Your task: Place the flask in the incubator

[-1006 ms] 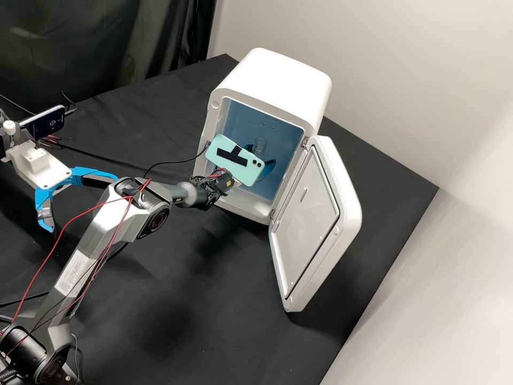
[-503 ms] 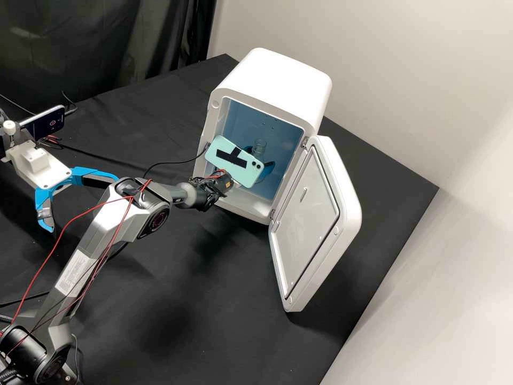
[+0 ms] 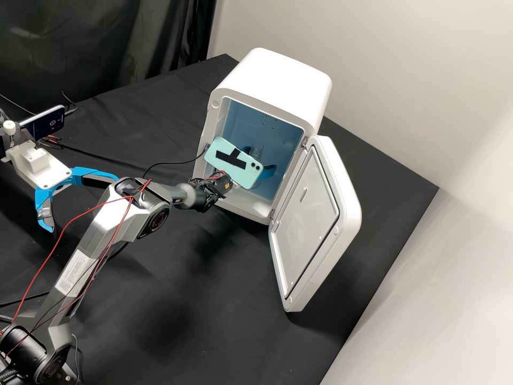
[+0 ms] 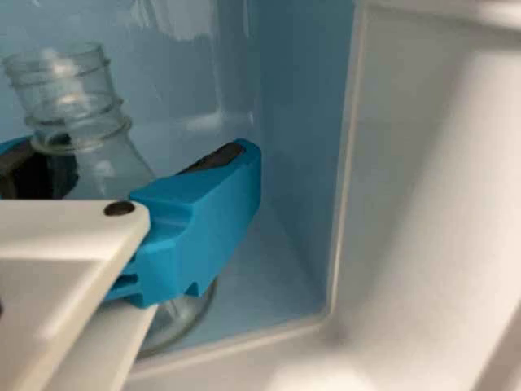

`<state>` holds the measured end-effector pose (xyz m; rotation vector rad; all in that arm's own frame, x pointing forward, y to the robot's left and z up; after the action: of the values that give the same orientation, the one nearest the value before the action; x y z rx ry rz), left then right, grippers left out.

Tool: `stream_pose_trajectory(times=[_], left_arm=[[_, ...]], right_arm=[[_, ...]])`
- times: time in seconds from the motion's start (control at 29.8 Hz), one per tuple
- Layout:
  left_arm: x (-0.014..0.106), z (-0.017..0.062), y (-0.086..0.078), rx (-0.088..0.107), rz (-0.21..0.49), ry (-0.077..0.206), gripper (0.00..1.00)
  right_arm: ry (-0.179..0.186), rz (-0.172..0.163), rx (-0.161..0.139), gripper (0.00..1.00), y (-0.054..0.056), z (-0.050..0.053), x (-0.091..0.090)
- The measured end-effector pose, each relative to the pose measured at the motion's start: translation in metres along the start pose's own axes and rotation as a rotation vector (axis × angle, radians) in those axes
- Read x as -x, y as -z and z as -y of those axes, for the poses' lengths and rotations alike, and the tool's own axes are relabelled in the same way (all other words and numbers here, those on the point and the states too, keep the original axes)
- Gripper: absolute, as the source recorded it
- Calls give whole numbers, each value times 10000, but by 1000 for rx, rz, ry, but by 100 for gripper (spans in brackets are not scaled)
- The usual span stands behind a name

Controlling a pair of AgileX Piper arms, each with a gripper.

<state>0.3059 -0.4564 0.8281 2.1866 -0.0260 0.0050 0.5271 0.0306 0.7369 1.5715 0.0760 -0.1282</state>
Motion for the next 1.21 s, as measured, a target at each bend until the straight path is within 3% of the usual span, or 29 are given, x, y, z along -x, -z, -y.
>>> stream_pose_trajectory(times=[1.21], left_arm=[[0,0,0,0,0,0,100]], right_arm=[[17,17,1,100,-56,53,28]])
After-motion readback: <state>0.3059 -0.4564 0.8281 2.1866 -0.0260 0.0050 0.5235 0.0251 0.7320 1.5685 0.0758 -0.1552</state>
